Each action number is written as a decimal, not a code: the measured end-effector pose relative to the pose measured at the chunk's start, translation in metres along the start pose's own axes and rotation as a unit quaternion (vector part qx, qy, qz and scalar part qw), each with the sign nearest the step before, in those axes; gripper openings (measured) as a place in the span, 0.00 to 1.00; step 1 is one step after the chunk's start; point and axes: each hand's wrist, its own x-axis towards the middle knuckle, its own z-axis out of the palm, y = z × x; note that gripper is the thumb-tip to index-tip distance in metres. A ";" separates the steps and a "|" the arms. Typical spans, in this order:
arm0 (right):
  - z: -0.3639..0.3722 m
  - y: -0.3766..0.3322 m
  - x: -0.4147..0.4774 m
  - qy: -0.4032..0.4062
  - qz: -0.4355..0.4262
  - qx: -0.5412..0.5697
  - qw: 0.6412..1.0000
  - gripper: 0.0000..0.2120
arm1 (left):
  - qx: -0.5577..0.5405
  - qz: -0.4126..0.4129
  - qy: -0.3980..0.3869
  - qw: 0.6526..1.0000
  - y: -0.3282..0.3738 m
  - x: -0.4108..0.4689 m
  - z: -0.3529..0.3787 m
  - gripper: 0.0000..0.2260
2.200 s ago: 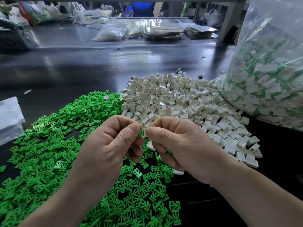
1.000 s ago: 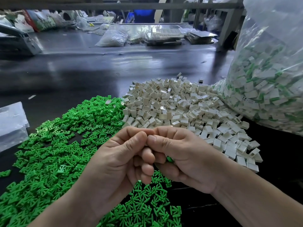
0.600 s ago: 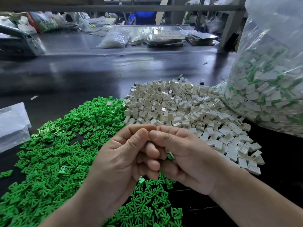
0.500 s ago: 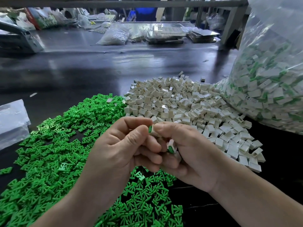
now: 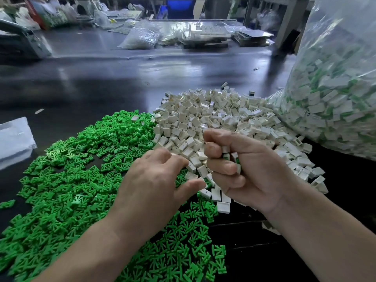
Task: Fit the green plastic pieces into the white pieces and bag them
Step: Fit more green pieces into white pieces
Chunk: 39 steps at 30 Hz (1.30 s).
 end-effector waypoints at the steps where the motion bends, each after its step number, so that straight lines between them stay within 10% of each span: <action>1: 0.000 0.001 0.000 0.004 0.001 -0.003 1.000 0.02 | 0.017 0.011 -0.001 1.000 0.002 0.001 0.001 0.26; 11: 0.003 0.007 0.002 0.042 0.010 -0.026 0.999 0.03 | 0.003 0.048 0.008 0.999 0.005 0.005 0.007 0.09; 21: 0.009 0.016 0.001 0.053 0.051 -0.154 0.985 0.05 | -0.273 -0.077 0.152 0.947 0.002 -0.002 -0.021 0.08; 34: 0.012 0.022 0.002 0.038 0.078 -0.200 0.976 0.11 | -0.216 0.043 0.082 0.972 -0.006 -0.005 -0.028 0.17; 39: 0.007 0.016 0.002 0.063 0.047 -0.165 0.983 0.10 | -0.096 0.013 -0.104 0.990 -0.028 -0.009 -0.042 0.22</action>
